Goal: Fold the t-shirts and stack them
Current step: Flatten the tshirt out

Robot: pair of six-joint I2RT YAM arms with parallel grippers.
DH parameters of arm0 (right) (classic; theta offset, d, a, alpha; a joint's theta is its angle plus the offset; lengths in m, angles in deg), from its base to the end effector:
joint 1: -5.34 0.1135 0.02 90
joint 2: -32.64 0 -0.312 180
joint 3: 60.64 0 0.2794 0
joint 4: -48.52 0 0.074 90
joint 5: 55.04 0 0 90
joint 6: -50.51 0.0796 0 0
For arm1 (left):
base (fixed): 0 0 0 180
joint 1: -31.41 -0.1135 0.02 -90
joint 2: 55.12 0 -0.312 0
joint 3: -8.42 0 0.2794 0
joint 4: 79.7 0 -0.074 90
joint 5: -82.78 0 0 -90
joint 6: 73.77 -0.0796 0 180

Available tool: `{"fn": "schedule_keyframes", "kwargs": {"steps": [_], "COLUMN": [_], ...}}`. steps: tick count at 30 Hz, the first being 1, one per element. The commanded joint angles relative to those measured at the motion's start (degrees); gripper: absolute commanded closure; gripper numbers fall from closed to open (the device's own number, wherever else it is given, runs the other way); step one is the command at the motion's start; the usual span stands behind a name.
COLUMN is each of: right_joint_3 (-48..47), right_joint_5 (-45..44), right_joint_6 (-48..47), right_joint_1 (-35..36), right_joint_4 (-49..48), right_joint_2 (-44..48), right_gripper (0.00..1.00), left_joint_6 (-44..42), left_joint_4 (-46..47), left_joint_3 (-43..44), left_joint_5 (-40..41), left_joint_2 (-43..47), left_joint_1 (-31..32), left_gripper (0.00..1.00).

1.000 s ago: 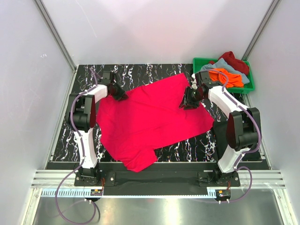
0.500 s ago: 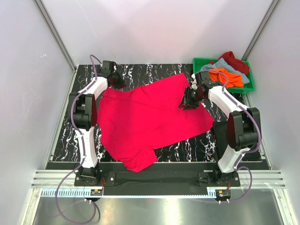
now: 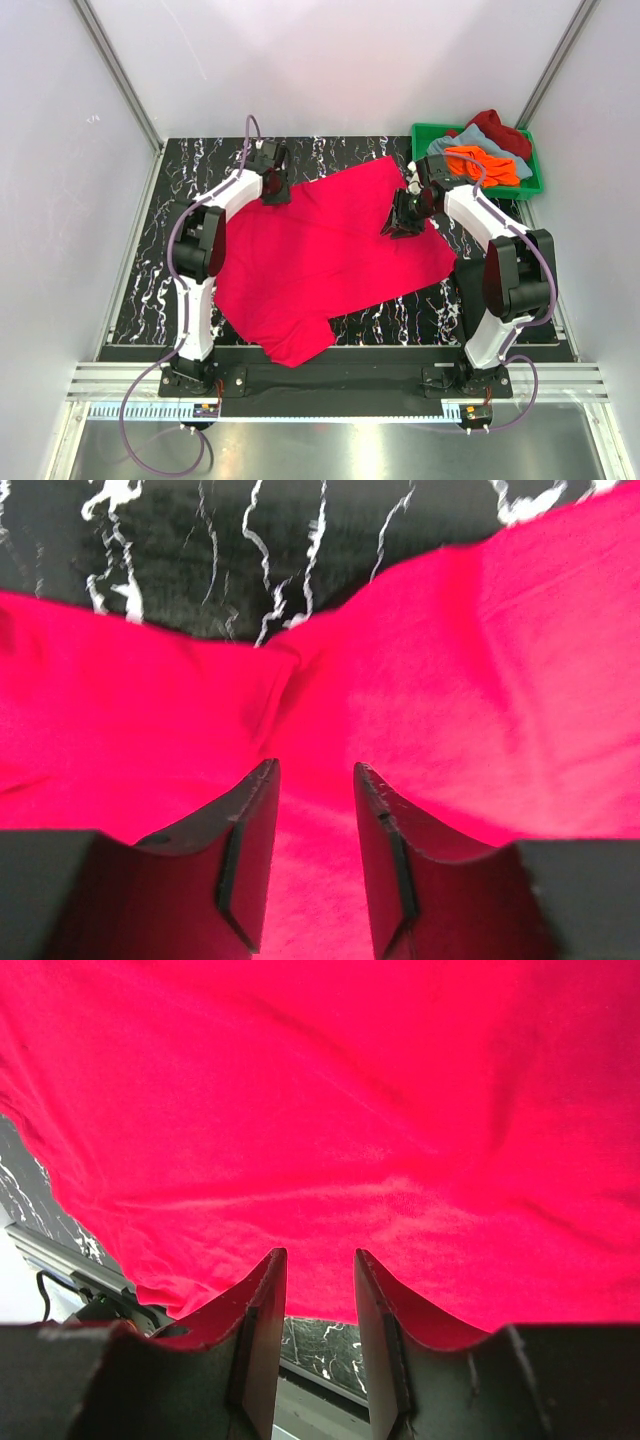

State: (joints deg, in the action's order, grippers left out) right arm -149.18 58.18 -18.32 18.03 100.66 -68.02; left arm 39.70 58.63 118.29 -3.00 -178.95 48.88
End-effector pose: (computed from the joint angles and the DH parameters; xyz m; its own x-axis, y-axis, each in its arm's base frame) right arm 0.3978 0.1217 0.2289 -0.9527 0.1257 -0.2767 -0.0267 0.8724 0.4880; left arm 0.5278 -0.1600 0.1787 -0.8257 -0.1565 -0.5420 -0.0753 0.9827 -0.1691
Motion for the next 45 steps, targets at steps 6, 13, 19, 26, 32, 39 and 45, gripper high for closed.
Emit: {"fn": "schedule_keyframes", "kwargs": {"steps": [6, 13, 19, 26, 32, 39, 45], "right_joint_3": [1.4, 1.8, 1.6, 1.7, 1.9, 1.8, 2.1], "right_joint_5": [1.6, 1.8, 2.1, 2.4, 2.5, 2.8, 3.3], "right_joint_6": [-0.4, -0.6, -0.7, -0.5, -0.6, -0.5, -0.4], "right_joint_1": [-0.3, -0.3, -0.3, -0.3, -0.3, -0.3, -0.3], "right_joint_4": [0.1, -0.1, -0.1, -0.3, -0.5, -0.3, -0.3], "right_joint_2": [2.8, 2.8, 2.4, 2.1, 2.3, 1.9, 2.0], "right_gripper": [0.6, 0.59, 0.59, 0.59, 0.59, 0.59, 0.59], "left_joint_6": [-5.2, -5.4, -4.6, -4.6, -5.2, -6.7, -9.3], "left_joint_4": [-1.7, -1.8, -1.7, -1.8, -1.7, -2.0, -2.1], "left_joint_3": [0.4, 0.0, -1.5, -0.8, 0.8, 2.3, 6.1], "left_joint_5": [9.7, 9.4, 7.3, 7.5, 7.1, 8.2, 11.2], "left_joint_2": [-0.1, -0.4, 0.1, -1.2, -3.2, -3.4, -4.9], "left_joint_1": [-0.9, -0.9, -0.9, -0.9, -0.9, -0.8, -1.0], "left_gripper": [0.68, 0.65, 0.61, 0.59, 0.71, 1.0, 1.0]}}
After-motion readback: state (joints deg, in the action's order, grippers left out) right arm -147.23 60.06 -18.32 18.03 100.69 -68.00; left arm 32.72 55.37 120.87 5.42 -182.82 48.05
